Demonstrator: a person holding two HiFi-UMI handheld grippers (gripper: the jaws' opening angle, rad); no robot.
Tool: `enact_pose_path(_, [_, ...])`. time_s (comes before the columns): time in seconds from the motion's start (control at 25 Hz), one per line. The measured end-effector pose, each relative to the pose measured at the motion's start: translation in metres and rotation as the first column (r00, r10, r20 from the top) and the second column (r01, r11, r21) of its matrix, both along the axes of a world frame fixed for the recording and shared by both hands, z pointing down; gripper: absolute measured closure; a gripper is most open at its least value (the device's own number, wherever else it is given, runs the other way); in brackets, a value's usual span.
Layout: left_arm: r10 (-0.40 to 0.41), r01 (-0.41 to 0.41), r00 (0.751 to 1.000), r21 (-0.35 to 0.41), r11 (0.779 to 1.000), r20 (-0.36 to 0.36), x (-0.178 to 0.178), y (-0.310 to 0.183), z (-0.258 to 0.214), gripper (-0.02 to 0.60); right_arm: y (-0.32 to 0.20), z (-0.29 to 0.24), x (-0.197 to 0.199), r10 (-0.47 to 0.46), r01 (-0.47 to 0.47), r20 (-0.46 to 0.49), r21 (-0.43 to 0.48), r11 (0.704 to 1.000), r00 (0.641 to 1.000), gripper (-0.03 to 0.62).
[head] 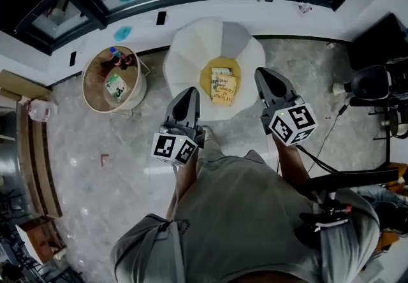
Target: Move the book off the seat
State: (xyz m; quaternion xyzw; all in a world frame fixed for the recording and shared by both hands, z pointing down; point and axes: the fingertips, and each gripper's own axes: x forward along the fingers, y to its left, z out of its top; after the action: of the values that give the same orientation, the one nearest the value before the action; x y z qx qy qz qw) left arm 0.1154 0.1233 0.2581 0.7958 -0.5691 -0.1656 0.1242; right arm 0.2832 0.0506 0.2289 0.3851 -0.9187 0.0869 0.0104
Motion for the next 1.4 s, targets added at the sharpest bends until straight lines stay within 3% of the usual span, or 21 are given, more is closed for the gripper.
enact_pose_path(0.2, [0.091, -0.091, 0.996, 0.011, 0.996, 0.001, -0.041, -0.046, -0.008, 0.571, -0.030, -0.018, -0.043, 0.016, -0.016, -0.019, 0.001, 1.000, 1.000, 0.579])
enact_pose_path(0.36, [0.123, -0.123, 0.992, 0.020, 0.992, 0.012, -0.065, -0.068, 0.004, 0.571, -0.038, -0.001, -0.065, 0.016, -0.017, -0.047, -0.017, 1.000, 0.999, 0.579])
enact_pose_path(0.6, [0.064, -0.063, 0.998, 0.024, 0.998, -0.010, -0.092, -0.074, 0.004, 0.571, -0.053, 0.012, -0.084, 0.021, -0.025, -0.078, -0.059, 0.998, 0.997, 0.579])
enact_pose_path(0.76, [0.015, -0.020, 0.997, 0.061, 0.998, 0.081, -0.102, -0.074, -0.020, 0.571, -0.069, -0.009, -0.098, 0.033, -0.031, -0.102, 0.019, 0.999, 0.994, 0.579])
enact_pose_path(0.88, [-0.041, 0.020, 0.985, 0.125, 0.992, 0.169, -0.105, -0.076, -0.048, 0.571, -0.078, -0.022, -0.103, 0.023, -0.021, -0.036, 0.037, 0.999, 0.999, 0.579])
enact_pose_path(1.0, [-0.082, 0.054, 0.982, 0.166, 0.985, 0.168, -0.109, -0.076, -0.070, 0.571, -0.080, -0.036, -0.108, 0.007, -0.007, 0.000, 0.078, 0.997, 1.000, 0.579])
enact_pose_path(1.16, [-0.079, 0.037, 0.971, 0.189, 0.981, 0.223, -0.102, -0.090, -0.082, 0.571, -0.088, -0.050, -0.107, -0.002, -0.003, 0.031, 0.130, 0.991, 1.000, 0.579])
enact_pose_path(1.4, [-0.059, 0.021, 0.970, 0.162, 0.987, 0.236, -0.097, -0.101, -0.083, 0.571, -0.094, -0.058, -0.105, -0.013, 0.006, 0.047, 0.153, 0.988, 0.999, 0.579])
